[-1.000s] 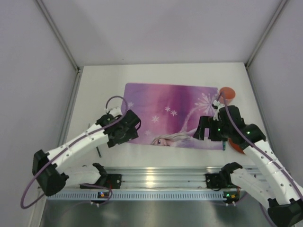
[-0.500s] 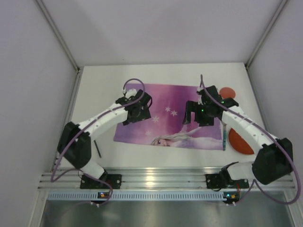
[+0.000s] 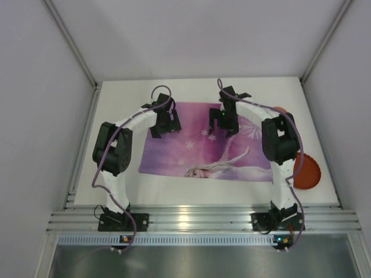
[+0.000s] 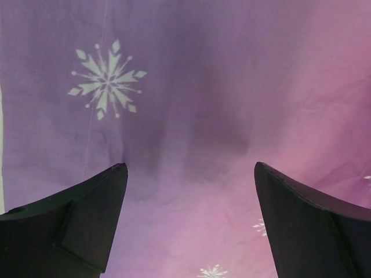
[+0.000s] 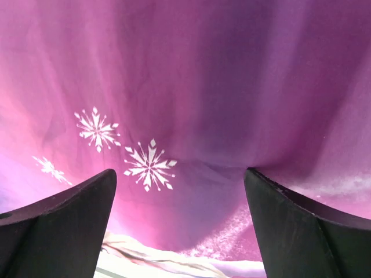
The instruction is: Set the dinner table for one person
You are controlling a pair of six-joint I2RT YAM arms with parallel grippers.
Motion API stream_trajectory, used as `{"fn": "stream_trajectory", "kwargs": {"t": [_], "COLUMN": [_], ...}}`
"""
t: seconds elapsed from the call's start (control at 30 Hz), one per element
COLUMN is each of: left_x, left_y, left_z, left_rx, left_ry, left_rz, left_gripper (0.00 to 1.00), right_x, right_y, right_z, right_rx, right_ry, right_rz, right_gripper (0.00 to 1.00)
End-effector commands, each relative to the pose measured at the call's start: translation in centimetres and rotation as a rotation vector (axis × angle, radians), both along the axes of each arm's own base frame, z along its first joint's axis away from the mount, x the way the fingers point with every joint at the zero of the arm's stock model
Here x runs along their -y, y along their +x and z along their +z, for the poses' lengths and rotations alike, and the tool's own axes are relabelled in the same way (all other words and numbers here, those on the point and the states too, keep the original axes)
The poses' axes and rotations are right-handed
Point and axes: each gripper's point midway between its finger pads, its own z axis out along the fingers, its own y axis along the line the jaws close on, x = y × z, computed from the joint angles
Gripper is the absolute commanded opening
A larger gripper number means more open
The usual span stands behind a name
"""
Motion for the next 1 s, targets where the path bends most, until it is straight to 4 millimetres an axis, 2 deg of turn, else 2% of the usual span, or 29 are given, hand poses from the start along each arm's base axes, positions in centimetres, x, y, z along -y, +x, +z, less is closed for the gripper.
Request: {"fn": "stream_trajectory", "kwargs": {"t": [0.0, 0.1, 0.23, 0.3, 0.37, 0.4, 0.43, 0.47, 0.5, 0.53, 0.6, 0.63, 0.7, 0.73, 0.77, 0.8, 0.83, 0.87, 0.9, 0.93, 0.97], "left_x": [-1.5, -2.9, -5.0, -5.9, -6.1, -6.0, -6.0, -5.7, -5.6, -5.4, -4.9, -4.9, -4.5, -4.5, -4.7, -4.9, -5.0, -5.0, -5.0, -4.9, -4.8], "left_y": [-1.3, -2.3, -4.0, -3.9, -3.4, -2.4, -1.9, -0.7, -0.2, 0.2, 1.8, 1.9, 2.5, 2.5, 2.5, 2.4, 2.3, 2.3, 1.9, 1.8, 1.8], "left_z": [-1.0, -2.1, -3.8, -4.2, -4.1, -3.4, -3.1, -1.9, -1.5, -1.0, 0.8, 1.4, 2.8, 3.9, 4.5, 5.1, 5.7, 7.2, 7.1, 8.4, 8.8], "left_rx": [-0.034, -0.061, -0.115, -0.116, -0.112, -0.089, -0.081, -0.045, -0.036, -0.028, 0.011, 0.013, 0.041, 0.058, 0.07, 0.081, 0.094, 0.133, 0.134, 0.169, 0.189], "left_ry": [-0.022, 0.008, 0.036, 0.034, 0.036, 0.034, 0.042, 0.034, 0.031, 0.027, 0.013, 0.01, -0.01, -0.018, -0.012, -0.013, -0.022, -0.034, -0.043, -0.063, -0.076], "left_rz": [-0.011, -0.001, 0.052, 0.075, 0.07, 0.068, 0.061, 0.059, 0.055, 0.051, 0.053, 0.054, 0.057, 0.073, 0.089, 0.1, 0.121, 0.132, 0.133, 0.141, 0.142], "left_gripper": [0.95, 0.95, 0.95, 0.95, 0.95, 0.95, 0.95, 0.95, 0.95, 0.95, 0.95, 0.95, 0.96, 0.99, 0.99, 0.99, 0.99, 0.99, 0.98, 0.99, 0.98], "right_x": [-1.2, -1.9, -2.6, -2.3, -2.0, -1.7, -1.3, -1.0, -0.7, -0.6, 0.1, 0.9, 2.6, 4.9, 6.6, 10.3, 12.4, 14.5, 18.6, 20.4, 21.9], "right_y": [1.6, 2.4, 3.4, 3.3, 3.1, 3.1, 3.0, 3.0, 2.9, 3.0, 2.3, 2.1, 1.4, 1.2, 1.1, 0.8, 0.7, 0.5, 0.4, 0.0, -0.2], "right_z": [-0.8, -1.3, -0.6, -0.1, 1.3, 2.0, 3.9, 5.0, 6.3, 9.1, 11.9, 14.7, 16.9, 18.9, 19.7, 20.4, 20.4, 20.3, 19.9, 18.9, 18.2], "right_rx": [-0.019, -0.026, -0.005, -0.003, 0.018, 0.036, 0.075, 0.103, 0.128, 0.189, 0.227, 0.28, 0.307, 0.346, 0.356, 0.353, 0.341, 0.329, 0.312, 0.277, 0.252], "right_ry": [0.036, 0.055, 0.079, 0.067, 0.058, 0.048, 0.051, 0.039, 0.038, 0.053, 0.049, 0.064, 0.057, 0.059, 0.052, 0.047, 0.039, 0.035, 0.014, -0.013, -0.04], "right_rz": [-0.007, -0.009, 0.001, 0.005, 0.007, 0.008, 0.009, 0.009, 0.014, 0.017, 0.021, 0.009, -0.021, -0.077, -0.123, -0.233, -0.297, -0.36, -0.479, -0.533, -0.579], "right_gripper": [0.92, 0.92, 0.92, 0.91, 0.91, 0.91, 0.91, 0.92, 0.92, 0.93, 0.94, 0.95, 0.96, 0.96, 1.0, 1.0, 1.0, 1.0, 1.0, 1.0, 1.0]}}
